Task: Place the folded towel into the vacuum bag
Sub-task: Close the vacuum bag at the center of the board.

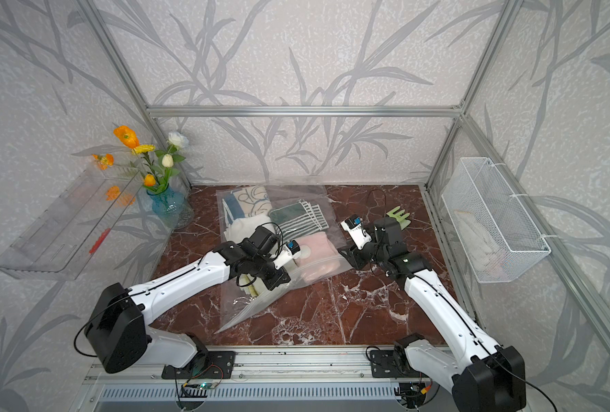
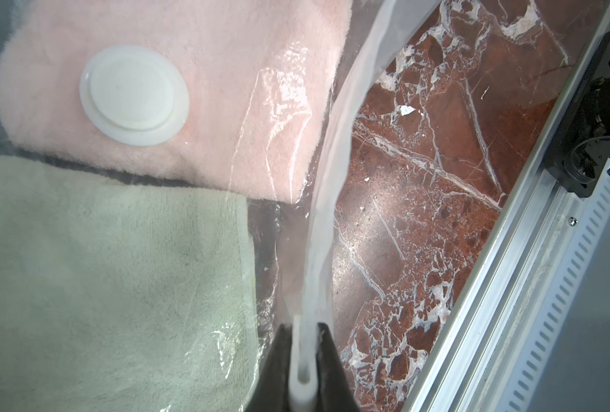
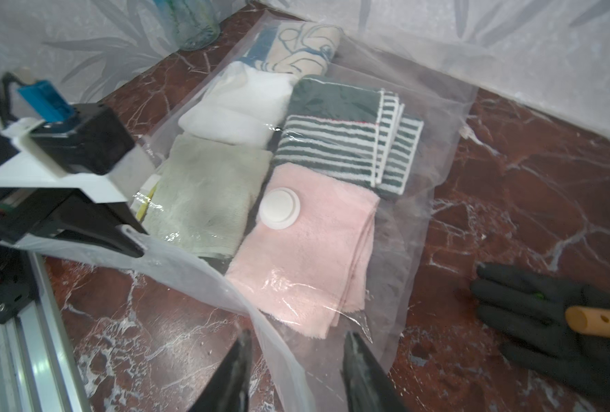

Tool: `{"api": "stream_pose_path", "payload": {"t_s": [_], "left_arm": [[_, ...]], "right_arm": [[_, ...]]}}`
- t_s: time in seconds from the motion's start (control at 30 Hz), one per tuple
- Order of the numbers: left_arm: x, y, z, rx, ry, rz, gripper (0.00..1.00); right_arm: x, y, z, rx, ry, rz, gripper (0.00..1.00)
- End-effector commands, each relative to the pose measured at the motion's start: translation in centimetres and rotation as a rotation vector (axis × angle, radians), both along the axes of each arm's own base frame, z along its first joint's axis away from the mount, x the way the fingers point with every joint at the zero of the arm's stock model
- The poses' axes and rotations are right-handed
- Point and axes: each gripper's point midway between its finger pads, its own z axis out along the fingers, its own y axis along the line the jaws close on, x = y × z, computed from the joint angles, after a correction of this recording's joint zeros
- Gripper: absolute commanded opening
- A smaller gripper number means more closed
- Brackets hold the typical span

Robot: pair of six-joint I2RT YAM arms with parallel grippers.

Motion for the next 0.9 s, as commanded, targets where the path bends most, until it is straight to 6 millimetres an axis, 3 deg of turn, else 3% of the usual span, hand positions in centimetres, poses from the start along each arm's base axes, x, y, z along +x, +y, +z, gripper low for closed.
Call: {"api": "stream_pose_path", "payload": {"t_s": [0.0, 0.17, 0.27, 0.37, 0.53, 0.63, 0.77, 0.87], "left_arm": [[0.5, -0.2, 2.7, -0.091, -0.133, -0.012, 0.0], [0.3, -1.0, 5.0, -0.204, -0.237, -0.06, 0.0], [0.2, -0.8, 5.0, -0.183, -0.241, -0.079, 0.0], [0.3, -0.5, 5.0, -0.156, -0.248, -0.084, 0.0], [0.3, -0.5, 5.6, -0.173, -0.274, -0.076, 0.0], [0.2, -0.4, 5.6, -0.175, -0.268, -0.075, 0.0], [-0.1, 0.1, 5.0, -0.131, -0.23, -0.063, 0.0], [-0.4, 1.1, 4.3, -0.064, -0.177, -0.041, 0.0]], "right_arm": [[-2.2, 1.0, 0.2, -0.199, -0.069, 0.198, 0.49], [-4.2, 5.1, -1.4, -0.258, 0.002, 0.461, 0.5], [-4.3, 7.0, -0.7, -0.279, -0.016, 0.558, 0.5], [-4.5, 8.4, -0.7, -0.287, -0.003, 0.634, 0.5], [-4.4, 9.6, -2.7, -0.285, 0.049, 0.675, 0.46], [-4.5, 9.8, -3.8, -0.297, 0.088, 0.686, 0.34], [-4.5, 9.8, -3.7, -0.281, 0.103, 0.651, 0.0], [-4.2, 9.0, -3.9, -0.282, 0.093, 0.582, 0.0]]}}
